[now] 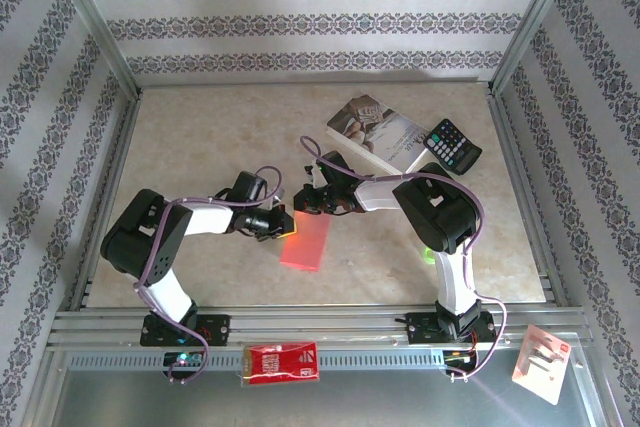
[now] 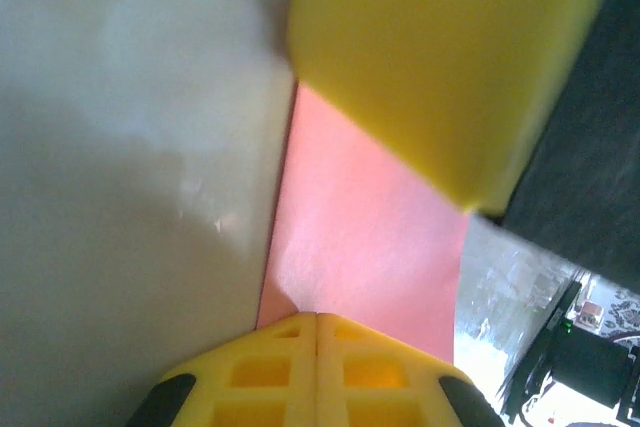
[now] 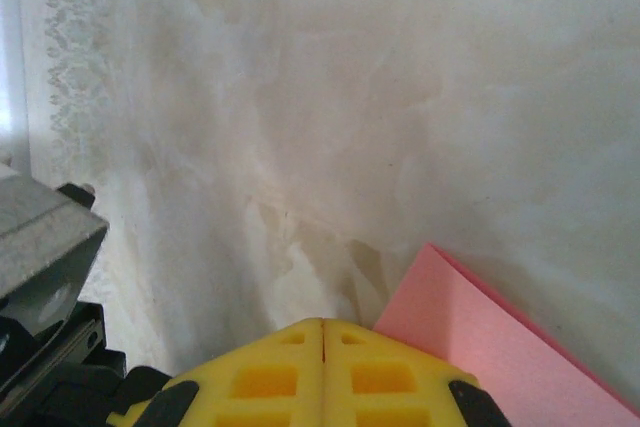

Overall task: Fold a paper plane with a square sheet of paper (pick it up from the middle)
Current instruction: First fold in half a square sheet of paper at the center of the table.

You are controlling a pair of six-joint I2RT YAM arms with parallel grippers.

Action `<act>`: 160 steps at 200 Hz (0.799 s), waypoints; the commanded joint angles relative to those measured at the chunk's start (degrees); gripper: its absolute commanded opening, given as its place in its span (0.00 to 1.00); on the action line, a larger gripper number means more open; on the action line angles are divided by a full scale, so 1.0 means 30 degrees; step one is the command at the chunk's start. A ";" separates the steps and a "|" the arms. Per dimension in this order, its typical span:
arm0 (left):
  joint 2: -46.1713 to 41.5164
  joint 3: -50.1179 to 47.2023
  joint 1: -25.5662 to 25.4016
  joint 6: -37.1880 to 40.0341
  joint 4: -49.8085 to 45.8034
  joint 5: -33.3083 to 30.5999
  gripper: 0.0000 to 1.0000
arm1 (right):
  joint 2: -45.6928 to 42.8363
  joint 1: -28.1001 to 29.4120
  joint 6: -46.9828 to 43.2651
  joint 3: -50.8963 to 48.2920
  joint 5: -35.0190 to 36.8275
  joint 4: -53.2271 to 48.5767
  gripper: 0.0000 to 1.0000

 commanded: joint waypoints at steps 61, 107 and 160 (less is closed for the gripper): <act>-0.1781 -0.2349 -0.1037 -0.0729 -0.2063 0.0137 0.00 | 0.1165 -0.0215 -0.0235 -0.0364 0.1270 -0.1507 0.00; -0.2959 -0.3771 -0.1408 -0.1458 -0.1878 -0.0071 0.00 | 0.1195 -0.0204 -0.0367 -0.0259 0.1350 -0.1741 0.00; -0.4076 -0.4601 -0.1995 -0.1702 -0.2704 -0.0591 0.00 | 0.1198 -0.0195 -0.0440 -0.0168 0.1492 -0.1859 0.00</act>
